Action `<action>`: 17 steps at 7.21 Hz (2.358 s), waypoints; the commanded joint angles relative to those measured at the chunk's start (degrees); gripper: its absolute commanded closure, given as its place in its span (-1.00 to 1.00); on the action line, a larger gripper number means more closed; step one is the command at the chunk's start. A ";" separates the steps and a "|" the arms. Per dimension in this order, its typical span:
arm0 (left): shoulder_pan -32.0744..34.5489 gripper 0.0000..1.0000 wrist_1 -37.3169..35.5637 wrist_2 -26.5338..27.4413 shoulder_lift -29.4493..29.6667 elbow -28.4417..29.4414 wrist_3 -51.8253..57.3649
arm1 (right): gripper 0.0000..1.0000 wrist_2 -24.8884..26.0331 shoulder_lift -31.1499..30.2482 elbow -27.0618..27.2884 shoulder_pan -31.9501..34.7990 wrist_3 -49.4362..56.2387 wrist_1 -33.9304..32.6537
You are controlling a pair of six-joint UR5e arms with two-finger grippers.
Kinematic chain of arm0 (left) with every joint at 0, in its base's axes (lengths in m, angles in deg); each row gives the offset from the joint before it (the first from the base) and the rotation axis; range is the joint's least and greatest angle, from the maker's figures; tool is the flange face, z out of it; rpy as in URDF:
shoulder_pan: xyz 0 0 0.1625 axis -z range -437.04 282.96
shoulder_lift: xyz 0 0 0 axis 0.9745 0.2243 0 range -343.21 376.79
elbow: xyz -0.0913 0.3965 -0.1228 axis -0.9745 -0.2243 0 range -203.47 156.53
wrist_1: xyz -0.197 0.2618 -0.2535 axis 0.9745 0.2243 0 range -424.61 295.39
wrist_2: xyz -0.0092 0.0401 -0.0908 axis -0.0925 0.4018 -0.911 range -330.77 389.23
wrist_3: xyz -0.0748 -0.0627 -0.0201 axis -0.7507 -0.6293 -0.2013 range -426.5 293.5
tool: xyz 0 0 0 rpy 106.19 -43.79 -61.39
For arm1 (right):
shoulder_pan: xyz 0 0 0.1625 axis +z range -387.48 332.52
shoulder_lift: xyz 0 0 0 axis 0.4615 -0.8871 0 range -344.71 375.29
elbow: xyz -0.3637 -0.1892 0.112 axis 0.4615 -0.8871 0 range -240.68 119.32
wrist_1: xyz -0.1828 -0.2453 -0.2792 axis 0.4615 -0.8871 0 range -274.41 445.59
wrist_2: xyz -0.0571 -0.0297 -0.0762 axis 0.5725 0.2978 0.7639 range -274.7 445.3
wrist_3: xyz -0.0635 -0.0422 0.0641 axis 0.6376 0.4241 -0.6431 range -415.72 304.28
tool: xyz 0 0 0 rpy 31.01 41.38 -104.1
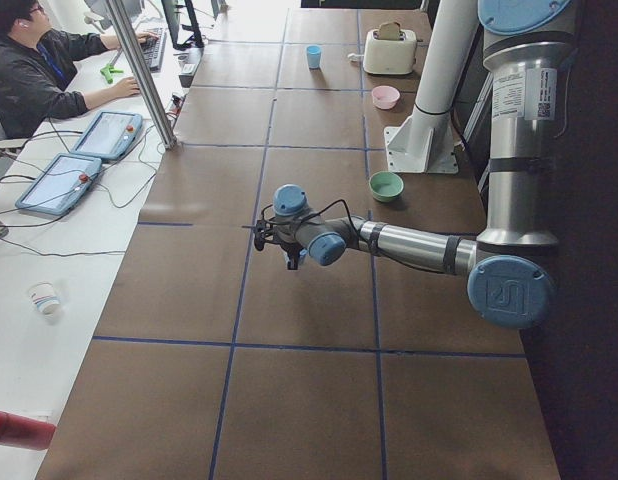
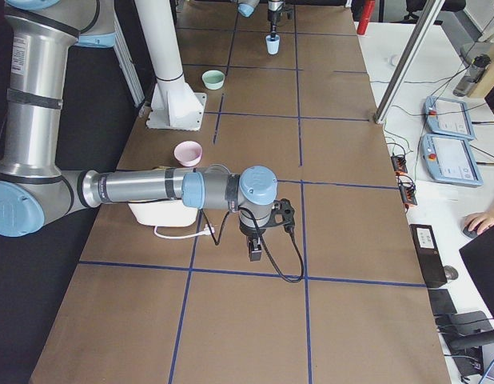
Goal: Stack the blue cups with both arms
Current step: 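Carry the light blue cup with the left gripper to the table center, then release the cup upright and withdraw the left gripper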
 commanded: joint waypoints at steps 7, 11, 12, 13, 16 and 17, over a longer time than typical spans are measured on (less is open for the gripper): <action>-23.30 1.00 -17.07 11.98 46.73 19.79 -33.19 | -1.00 -0.07 0.00 -0.36 0.00 0.00 -0.09; -23.93 -0.99 -14.44 13.73 45.14 19.70 -31.45 | -1.00 -0.07 0.00 -0.45 0.00 0.00 -0.09; -23.93 -1.00 -14.52 13.74 45.05 19.44 -31.43 | -1.00 -0.07 0.00 -0.45 0.00 0.00 -0.09; -23.84 -1.00 -14.87 13.48 45.05 18.30 -31.35 | -1.00 -0.07 0.00 -0.37 0.09 0.00 -0.09; -18.50 -1.00 -25.99 9.89 35.00 1.32 -18.93 | -1.00 0.02 0.44 0.24 0.00 0.17 0.09; -15.00 -1.00 -29.25 9.79 28.42 -5.98 -10.17 | -1.00 0.02 0.61 0.25 0.00 0.09 0.09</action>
